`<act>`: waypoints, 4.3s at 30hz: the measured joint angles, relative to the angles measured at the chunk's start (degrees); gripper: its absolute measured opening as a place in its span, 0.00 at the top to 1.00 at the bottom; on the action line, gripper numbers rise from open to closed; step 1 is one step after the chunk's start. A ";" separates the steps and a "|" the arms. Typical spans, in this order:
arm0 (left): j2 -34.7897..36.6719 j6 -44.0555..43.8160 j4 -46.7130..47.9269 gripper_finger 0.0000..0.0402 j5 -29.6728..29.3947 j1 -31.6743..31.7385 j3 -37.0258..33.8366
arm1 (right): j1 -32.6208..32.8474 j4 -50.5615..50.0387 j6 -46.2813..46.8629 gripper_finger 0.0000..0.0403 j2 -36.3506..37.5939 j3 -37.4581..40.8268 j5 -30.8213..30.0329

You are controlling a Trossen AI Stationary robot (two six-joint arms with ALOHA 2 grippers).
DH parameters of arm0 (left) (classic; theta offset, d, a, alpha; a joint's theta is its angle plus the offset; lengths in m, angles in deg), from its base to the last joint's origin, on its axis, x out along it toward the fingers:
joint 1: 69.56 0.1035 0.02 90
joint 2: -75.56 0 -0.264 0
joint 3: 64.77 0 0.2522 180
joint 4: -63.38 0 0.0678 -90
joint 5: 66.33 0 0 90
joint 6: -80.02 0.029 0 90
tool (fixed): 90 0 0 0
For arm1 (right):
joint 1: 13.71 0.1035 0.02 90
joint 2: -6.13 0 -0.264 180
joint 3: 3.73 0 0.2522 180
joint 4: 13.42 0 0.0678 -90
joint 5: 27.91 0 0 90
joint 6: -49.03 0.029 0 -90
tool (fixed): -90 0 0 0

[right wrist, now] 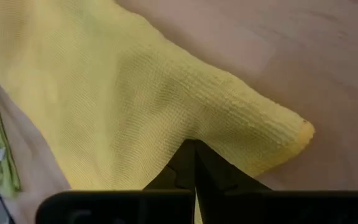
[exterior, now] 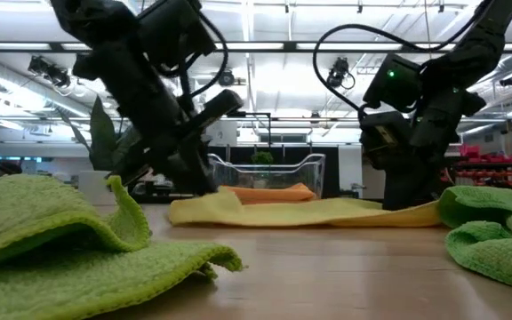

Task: Fold microfiber towels
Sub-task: Fold the yellow towel

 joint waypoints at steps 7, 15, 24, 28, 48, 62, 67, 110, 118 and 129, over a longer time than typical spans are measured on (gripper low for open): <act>0.17 6.31 0.08 0.99 -0.16 0.93 5.28 | 1.44 -2.73 -1.43 0.99 -1.66 -4.49 -4.69; 0.27 11.66 2.51 0.99 0.04 2.55 10.23 | 1.33 -4.33 -2.96 1.00 -5.52 -8.10 -7.26; 0.27 13.75 2.26 0.99 1.15 3.63 12.74 | 1.15 -3.75 -1.50 1.00 -5.83 -8.01 -8.05; 0.27 13.88 1.75 0.99 1.17 3.81 13.22 | 1.13 -3.58 -1.48 1.00 -5.83 -7.95 -8.12; -15.53 18.66 -2.52 0.99 9.14 5.41 28.66 | 1.04 -3.53 -0.98 1.00 -6.02 -8.58 -9.09; -16.76 18.84 0.09 0.99 9.54 6.70 29.95 | 0.93 -3.42 0.41 0.98 -5.99 -8.60 -9.04; -16.76 18.67 0.49 0.99 9.14 6.65 29.95 | 0.89 -4.58 0.54 0.96 -3.58 -8.46 -12.92; -20.39 18.40 -3.58 0.94 14.70 10.78 29.91 | 0.10 -19.64 -3.05 0.73 20.75 -8.62 -18.68; -20.39 21.22 -9.32 0.88 15.92 10.85 29.93 | 0.10 -19.67 -3.05 0.73 20.49 -8.62 -18.73; -24.29 20.81 -9.20 0.75 22.36 12.07 33.27 | 0.12 -19.68 -3.06 0.73 20.83 -8.62 -20.69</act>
